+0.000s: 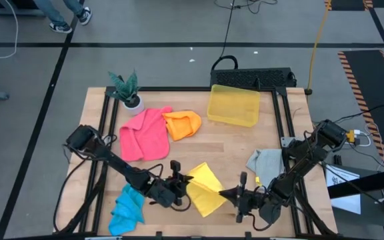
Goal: Fold microfiber towels
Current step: Fold the yellow kitchen towel
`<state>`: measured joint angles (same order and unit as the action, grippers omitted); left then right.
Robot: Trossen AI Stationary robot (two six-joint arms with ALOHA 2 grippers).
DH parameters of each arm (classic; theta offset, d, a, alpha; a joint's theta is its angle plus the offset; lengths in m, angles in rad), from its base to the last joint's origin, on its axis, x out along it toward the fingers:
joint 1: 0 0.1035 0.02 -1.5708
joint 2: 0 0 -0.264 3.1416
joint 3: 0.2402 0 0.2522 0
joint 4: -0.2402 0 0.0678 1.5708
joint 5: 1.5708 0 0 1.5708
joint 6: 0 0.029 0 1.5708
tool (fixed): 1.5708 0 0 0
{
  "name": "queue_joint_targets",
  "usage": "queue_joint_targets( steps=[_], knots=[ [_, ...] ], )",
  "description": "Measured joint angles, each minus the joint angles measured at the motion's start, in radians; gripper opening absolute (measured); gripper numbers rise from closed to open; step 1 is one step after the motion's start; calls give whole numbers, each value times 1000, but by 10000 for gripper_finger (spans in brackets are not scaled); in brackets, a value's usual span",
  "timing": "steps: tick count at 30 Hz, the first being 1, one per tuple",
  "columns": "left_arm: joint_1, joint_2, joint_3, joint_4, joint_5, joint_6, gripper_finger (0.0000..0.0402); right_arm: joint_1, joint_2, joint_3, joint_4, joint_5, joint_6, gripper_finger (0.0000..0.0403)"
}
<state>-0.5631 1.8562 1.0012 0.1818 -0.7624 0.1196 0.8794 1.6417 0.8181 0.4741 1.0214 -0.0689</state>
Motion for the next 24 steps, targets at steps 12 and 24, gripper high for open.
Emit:
queue_joint_targets(
  steps=[12,24],
  knots=[
    [-101,-162,0,-30,-6,41,24,-1,-58,0,39,-30,-73,0],
    [-231,-307,1,47,-7,97,19,-73,-81,0,428,-427,-317,0]
  ],
)
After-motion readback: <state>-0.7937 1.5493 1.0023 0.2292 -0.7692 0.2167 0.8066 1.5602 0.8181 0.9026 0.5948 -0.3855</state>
